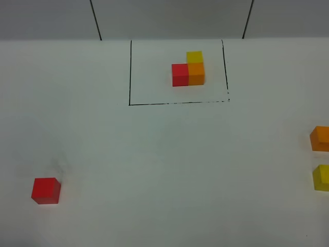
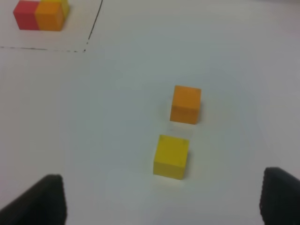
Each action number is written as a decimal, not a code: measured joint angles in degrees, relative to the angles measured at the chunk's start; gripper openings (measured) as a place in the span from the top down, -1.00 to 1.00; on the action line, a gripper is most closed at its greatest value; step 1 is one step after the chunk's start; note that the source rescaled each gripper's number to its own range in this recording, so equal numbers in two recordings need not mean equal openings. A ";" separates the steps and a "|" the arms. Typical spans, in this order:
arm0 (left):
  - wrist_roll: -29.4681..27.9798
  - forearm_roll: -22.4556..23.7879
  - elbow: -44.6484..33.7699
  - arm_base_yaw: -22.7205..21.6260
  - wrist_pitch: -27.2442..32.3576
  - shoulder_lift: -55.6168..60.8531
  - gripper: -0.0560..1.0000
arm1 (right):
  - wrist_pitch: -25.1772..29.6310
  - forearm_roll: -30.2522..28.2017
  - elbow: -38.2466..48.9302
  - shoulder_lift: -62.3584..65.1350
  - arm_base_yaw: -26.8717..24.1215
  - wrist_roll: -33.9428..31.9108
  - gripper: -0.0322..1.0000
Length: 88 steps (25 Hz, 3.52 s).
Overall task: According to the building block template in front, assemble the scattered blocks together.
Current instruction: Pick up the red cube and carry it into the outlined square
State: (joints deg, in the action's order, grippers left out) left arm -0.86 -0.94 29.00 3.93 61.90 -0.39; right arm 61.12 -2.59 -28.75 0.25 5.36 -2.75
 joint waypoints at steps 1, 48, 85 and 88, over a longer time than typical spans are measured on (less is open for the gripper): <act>0.00 0.00 0.00 0.00 0.00 0.00 -1.00 | 0.00 0.00 0.00 0.00 0.00 0.00 -0.41; -3.83 -1.25 15.08 0.00 -4.22 -72.37 -0.88 | 0.00 0.00 0.00 0.00 0.00 0.00 -0.41; -5.41 -3.88 15.67 6.38 -12.79 -78.81 -0.88 | 0.00 -0.05 0.00 0.00 0.00 0.00 -0.41; -8.40 -1.79 14.41 9.33 -15.62 -78.81 -0.88 | 0.00 -0.05 0.00 0.00 0.00 0.00 -0.41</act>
State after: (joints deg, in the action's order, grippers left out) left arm -9.26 -2.73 43.41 13.26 46.29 -79.20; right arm 61.12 -2.65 -28.75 0.25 5.36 -2.75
